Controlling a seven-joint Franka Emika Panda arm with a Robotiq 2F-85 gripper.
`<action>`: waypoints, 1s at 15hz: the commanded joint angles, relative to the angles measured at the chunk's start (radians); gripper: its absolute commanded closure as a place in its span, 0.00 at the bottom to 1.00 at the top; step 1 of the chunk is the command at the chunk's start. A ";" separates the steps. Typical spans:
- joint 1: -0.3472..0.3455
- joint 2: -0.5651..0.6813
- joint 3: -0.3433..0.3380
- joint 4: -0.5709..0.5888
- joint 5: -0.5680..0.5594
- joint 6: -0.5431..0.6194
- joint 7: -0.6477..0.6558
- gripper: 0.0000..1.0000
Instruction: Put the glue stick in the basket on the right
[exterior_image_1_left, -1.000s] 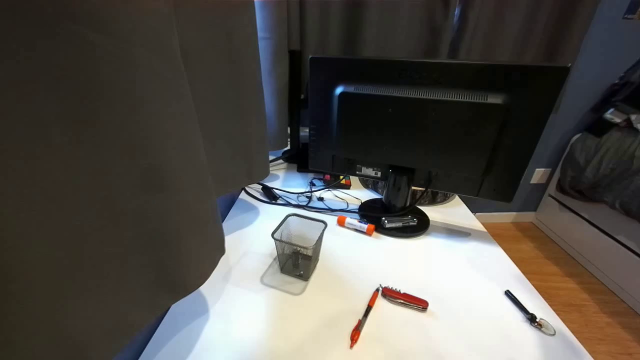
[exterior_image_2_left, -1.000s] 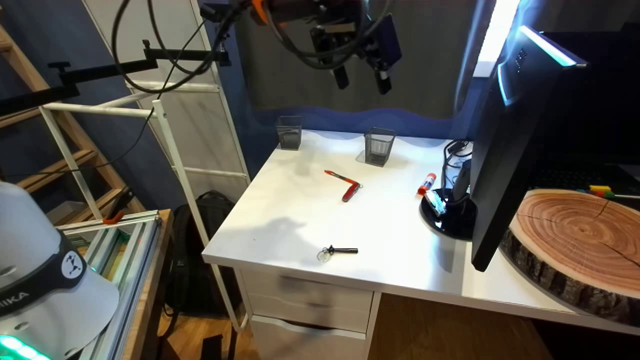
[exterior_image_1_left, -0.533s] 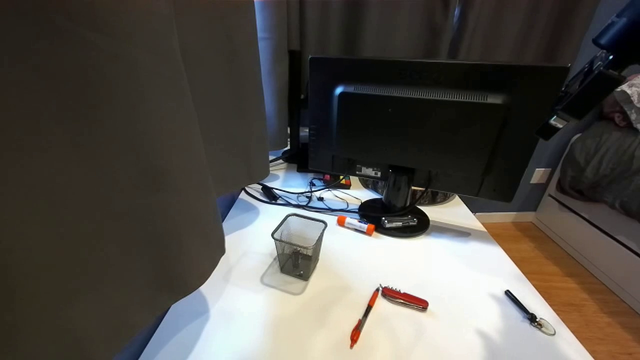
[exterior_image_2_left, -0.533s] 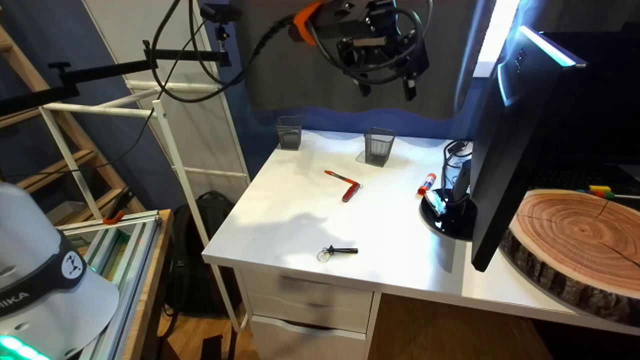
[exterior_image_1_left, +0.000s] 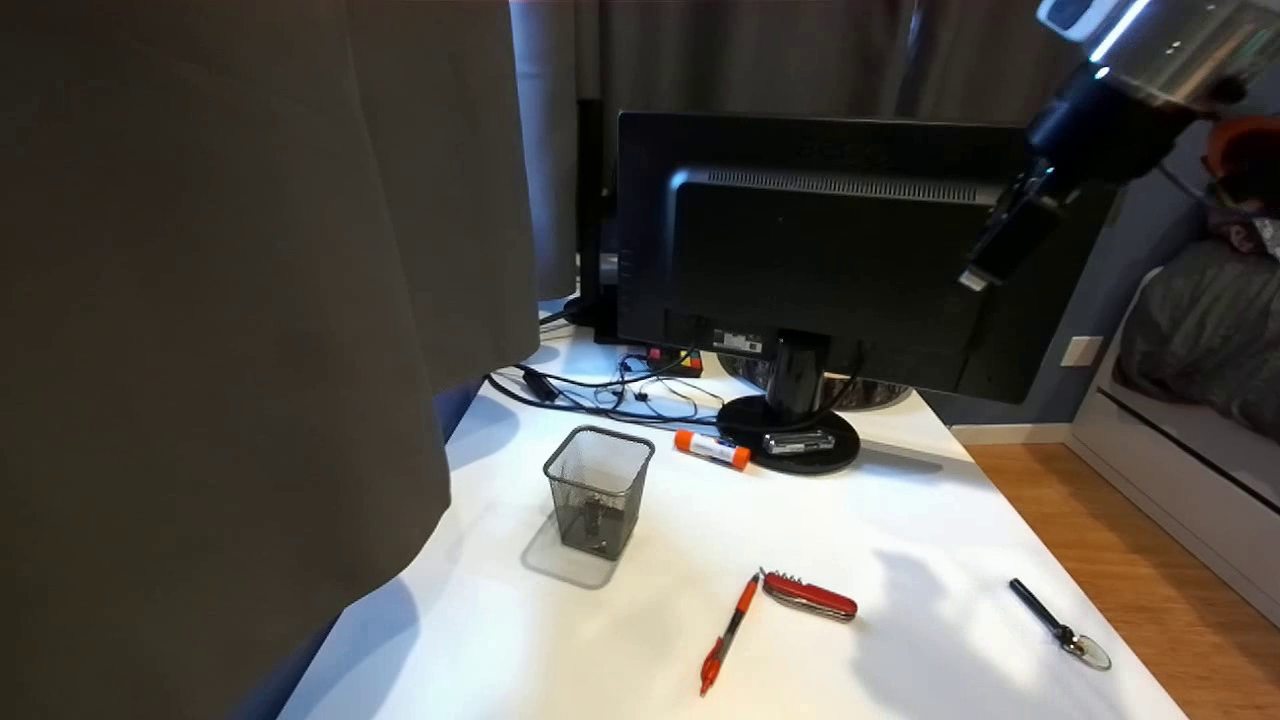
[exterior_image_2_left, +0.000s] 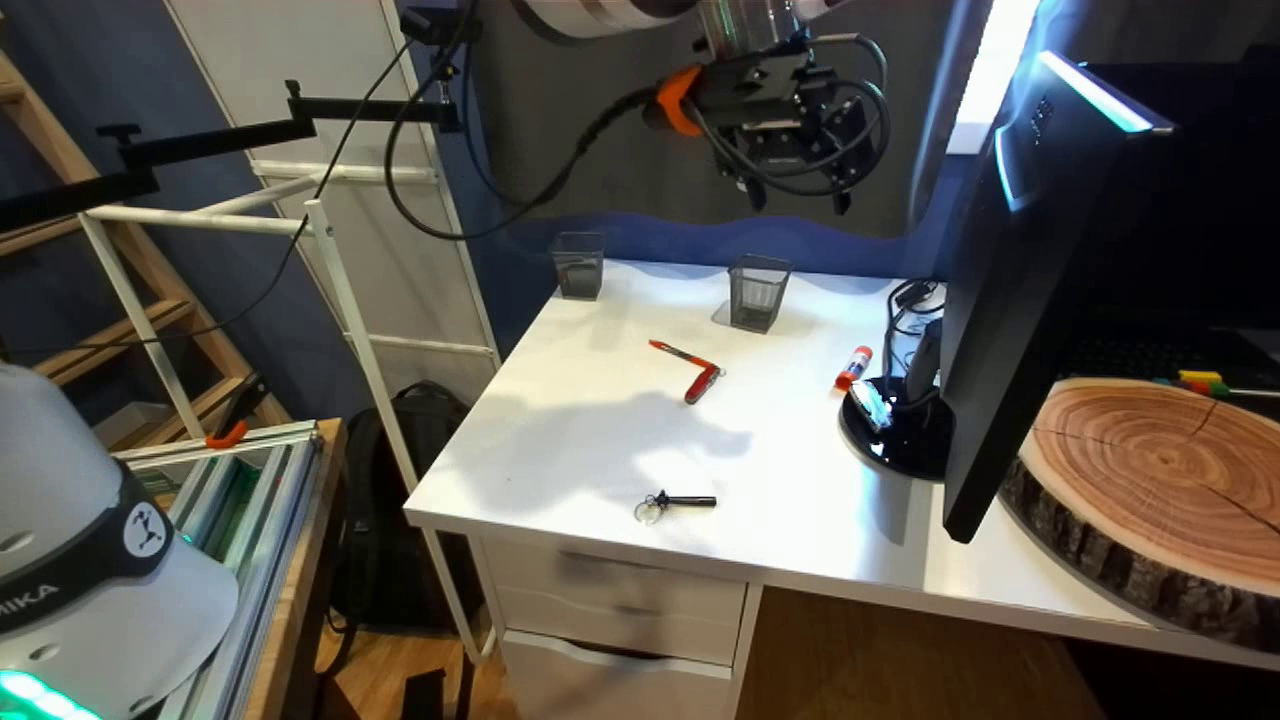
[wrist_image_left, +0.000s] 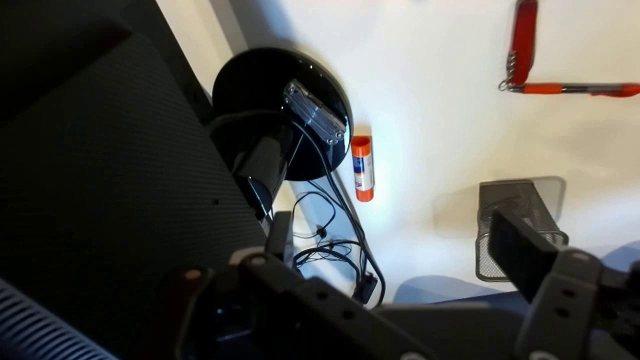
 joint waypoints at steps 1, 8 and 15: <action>0.041 0.232 -0.016 0.251 -0.165 -0.027 0.092 0.00; 0.163 0.538 -0.034 0.640 -0.156 -0.296 0.143 0.00; 0.166 0.618 -0.027 0.709 -0.139 -0.328 0.138 0.00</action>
